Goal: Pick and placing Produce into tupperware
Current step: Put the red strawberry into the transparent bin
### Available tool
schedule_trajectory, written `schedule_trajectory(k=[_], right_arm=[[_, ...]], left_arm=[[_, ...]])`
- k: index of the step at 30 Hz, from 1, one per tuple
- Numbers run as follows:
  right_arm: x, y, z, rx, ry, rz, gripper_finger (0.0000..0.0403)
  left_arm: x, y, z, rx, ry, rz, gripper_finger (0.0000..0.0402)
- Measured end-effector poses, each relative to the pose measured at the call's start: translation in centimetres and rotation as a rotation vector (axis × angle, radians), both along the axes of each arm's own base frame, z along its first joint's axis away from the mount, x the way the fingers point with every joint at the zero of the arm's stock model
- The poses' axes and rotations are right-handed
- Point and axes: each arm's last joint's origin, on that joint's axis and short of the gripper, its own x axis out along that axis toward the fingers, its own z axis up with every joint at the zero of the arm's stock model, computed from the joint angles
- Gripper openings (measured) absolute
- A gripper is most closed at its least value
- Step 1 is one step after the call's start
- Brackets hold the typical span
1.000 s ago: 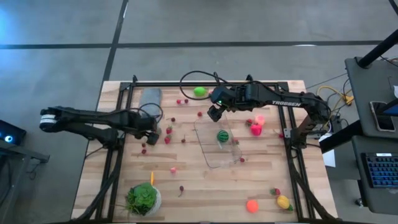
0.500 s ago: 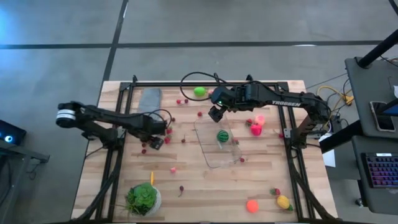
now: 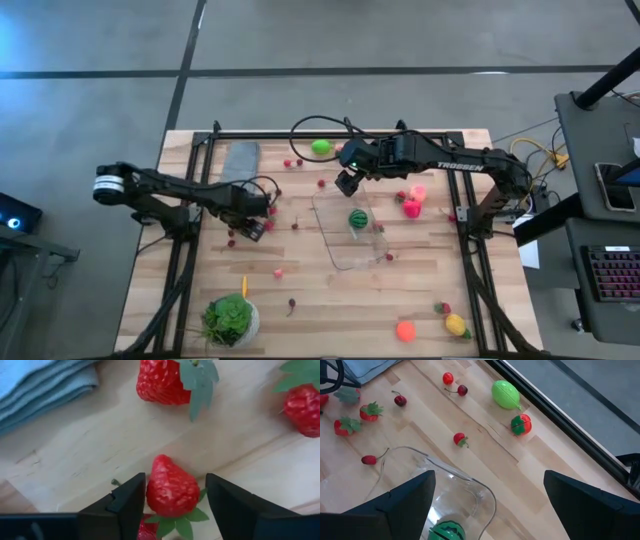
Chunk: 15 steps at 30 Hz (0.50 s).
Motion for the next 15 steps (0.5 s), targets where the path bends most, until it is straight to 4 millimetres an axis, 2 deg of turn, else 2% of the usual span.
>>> schedule_trajectory(k=[10,15], right_arm=[[0.0,-0.01,0.01,0.0,-0.001,0.0,0.0365],[0.0,0.0,0.02,0.0,-0.001,0.0,0.0365]], left_arm=[[0.17,0.02,0.32,0.001,-0.017,0.001,0.0136],[0.16,0.01,0.32,0.0,-0.016,0.002,0.0132]])
